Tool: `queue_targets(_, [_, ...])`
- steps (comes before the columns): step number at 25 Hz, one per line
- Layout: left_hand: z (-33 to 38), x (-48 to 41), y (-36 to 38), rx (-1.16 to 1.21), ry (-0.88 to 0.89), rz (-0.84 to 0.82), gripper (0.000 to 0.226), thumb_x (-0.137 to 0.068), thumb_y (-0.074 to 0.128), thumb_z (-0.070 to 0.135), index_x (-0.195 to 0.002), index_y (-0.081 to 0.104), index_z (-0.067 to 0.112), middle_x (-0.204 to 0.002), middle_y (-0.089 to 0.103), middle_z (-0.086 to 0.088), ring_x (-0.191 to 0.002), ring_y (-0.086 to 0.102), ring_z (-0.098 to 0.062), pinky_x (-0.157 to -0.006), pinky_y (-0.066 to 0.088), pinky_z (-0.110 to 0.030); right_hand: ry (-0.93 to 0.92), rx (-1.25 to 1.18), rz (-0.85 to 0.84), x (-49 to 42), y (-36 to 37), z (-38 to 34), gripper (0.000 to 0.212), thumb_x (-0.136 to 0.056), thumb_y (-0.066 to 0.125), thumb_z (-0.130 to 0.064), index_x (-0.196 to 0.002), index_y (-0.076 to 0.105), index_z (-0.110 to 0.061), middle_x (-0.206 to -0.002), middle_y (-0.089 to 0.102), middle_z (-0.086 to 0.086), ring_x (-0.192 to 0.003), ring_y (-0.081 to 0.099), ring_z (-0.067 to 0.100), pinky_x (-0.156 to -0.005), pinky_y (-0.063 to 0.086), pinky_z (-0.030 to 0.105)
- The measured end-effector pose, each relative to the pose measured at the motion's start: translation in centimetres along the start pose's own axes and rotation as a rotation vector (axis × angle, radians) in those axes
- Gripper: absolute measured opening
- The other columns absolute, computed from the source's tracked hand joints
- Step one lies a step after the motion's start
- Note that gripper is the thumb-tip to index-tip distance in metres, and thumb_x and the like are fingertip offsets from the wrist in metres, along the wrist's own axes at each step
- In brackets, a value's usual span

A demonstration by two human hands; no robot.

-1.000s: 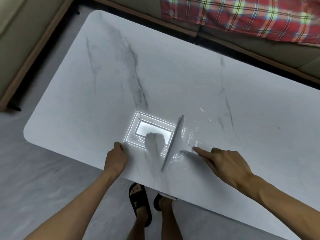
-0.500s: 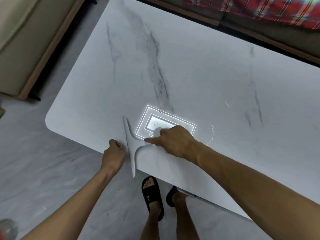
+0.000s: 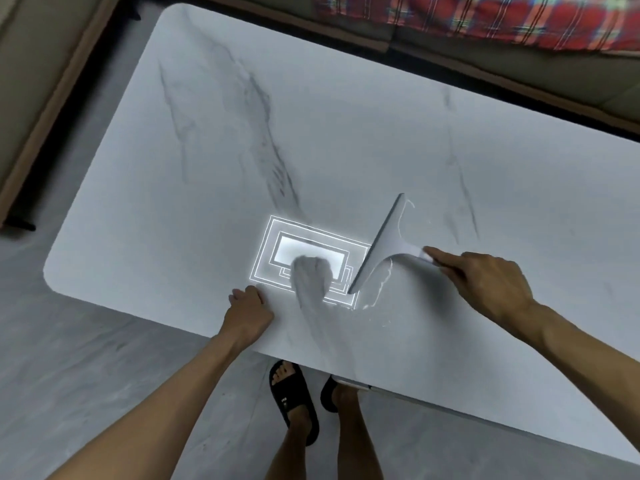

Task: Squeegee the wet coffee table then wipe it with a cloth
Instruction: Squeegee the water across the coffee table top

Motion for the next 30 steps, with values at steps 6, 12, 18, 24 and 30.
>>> queue_targets(6, [0.3,-0.1,-0.2,-0.057,-0.001,-0.041,0.033,-0.086,0.043,0.009,-0.118,0.043,0.0,-0.139,0.036,-0.034,-0.131,0.036,-0.044,-0.104,0.037,-0.049,0.036,-0.032,0.003,4.7,-0.9,-0.4,0.044,-0.095,0.018,-0.056,-0.133,0.039,-0.058,-0.072,0.054,-0.012,-0.069,0.06,0.019,-0.051,0.034,0.029])
queue_targets(12, [0.4,-0.1,-0.8,-0.012,0.029,0.005,0.024,-0.093,0.035,0.007,-0.114,0.044,-0.001,-0.134,0.045,-0.029,-0.131,0.038,-0.042,-0.097,0.036,-0.041,-0.365,-0.095,-0.133,4.5,4.5,-17.9,0.045,-0.101,0.041,-0.034,-0.139,0.031,-0.055,-0.085,0.055,-0.001,-0.07,0.059,0.028,-0.057,0.04,0.03])
queue_targets(18, [-0.5,0.4,-0.6,-0.127,0.101,0.089,0.029,-0.095,0.028,0.008,-0.116,0.044,-0.003,-0.142,0.039,-0.031,-0.134,0.035,-0.042,-0.102,0.034,-0.046,-0.346,-0.031,-0.128,6.4,8.3,-18.4,0.063,-0.095,0.047,-0.018,-0.143,0.024,-0.052,-0.082,0.049,0.002,-0.067,0.057,0.03,-0.054,0.03,0.032])
queue_targets(24, [-0.5,1.1,0.7,-0.258,0.097,0.104,0.033,-0.093,0.03,0.004,-0.122,0.042,-0.007,-0.147,0.024,-0.034,-0.137,0.03,-0.046,-0.106,0.034,-0.049,-0.151,0.037,-0.01,12.0,6.7,-3.6,0.053,-0.094,0.053,-0.028,-0.138,0.037,-0.053,-0.068,0.046,-0.005,-0.054,0.056,0.023,-0.046,0.029,0.028])
queue_targets(30, [1.5,4.0,1.9,-0.136,0.135,0.24,0.012,-0.093,0.035,0.007,-0.083,0.041,0.01,-0.084,0.054,-0.009,-0.082,0.056,-0.032,-0.063,0.04,-0.035,-0.048,0.049,-0.066,14.5,4.8,0.5,0.04,-0.095,0.04,-0.044,-0.133,0.045,-0.053,-0.06,0.034,-0.01,-0.043,0.041,0.018,-0.04,0.027,0.025])
Point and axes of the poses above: each hand's wrist, its own x-axis away from the middle knuckle, its own y-axis out of the palm, z = x × y, the point moved 10 cm from there along -x, towards the middle knuckle
